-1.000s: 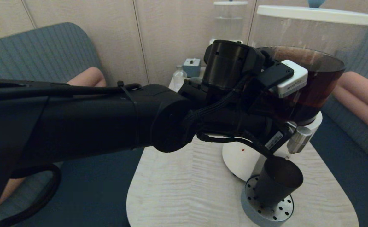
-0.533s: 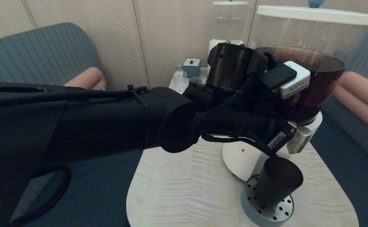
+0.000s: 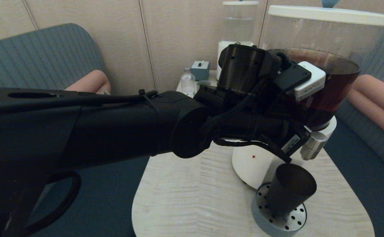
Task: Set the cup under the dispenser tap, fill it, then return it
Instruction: Turn off the faucet
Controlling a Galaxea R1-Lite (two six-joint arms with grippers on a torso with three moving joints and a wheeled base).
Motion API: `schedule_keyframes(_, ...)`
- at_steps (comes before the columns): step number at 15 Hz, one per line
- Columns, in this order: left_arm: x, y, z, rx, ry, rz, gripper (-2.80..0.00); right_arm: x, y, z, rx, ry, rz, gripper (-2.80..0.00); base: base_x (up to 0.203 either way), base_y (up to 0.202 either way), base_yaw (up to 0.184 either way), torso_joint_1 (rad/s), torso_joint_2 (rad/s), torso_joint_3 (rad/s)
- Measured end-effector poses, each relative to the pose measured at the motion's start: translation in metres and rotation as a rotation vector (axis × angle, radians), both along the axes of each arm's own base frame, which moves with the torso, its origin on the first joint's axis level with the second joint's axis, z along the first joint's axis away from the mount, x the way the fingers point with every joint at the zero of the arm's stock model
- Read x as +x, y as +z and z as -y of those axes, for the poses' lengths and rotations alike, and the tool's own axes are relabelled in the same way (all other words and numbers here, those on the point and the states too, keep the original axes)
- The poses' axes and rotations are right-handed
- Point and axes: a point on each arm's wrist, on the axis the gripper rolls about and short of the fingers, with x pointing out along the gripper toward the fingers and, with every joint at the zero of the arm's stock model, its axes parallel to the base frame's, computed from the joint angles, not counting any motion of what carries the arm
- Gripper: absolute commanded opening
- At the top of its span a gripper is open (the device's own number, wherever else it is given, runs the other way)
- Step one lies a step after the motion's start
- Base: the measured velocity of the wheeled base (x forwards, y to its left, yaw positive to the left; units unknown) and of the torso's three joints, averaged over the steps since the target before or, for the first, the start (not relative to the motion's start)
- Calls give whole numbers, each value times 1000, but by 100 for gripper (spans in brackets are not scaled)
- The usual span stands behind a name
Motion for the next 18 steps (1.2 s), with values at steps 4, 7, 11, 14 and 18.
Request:
schedule_keyframes(4,0,0,1,-8,-3,9,-280,0,0,0,0,0,0,-280,0,0,0,0,0,0)
schedule_keyframes(7,0,1,2,-15,-7,15,-280,0,0,0,0,0,0,-280,0,0,0,0,0,0)
schedule_keyframes(11,0,0,2,-21,-6,19,-280,0,0,0,0,0,0,-280,0,0,0,0,0,0)
schedule_keyframes(14,-2,0,-1,-16,2,6,-280,0,0,0,0,0,0,-280,0,0,0,0,0,0)
schedule_keyframes(18,-15,-3,-19,27,37,-21,-280,0,0,0,0,0,0,-280,0,0,0,0,0,0)
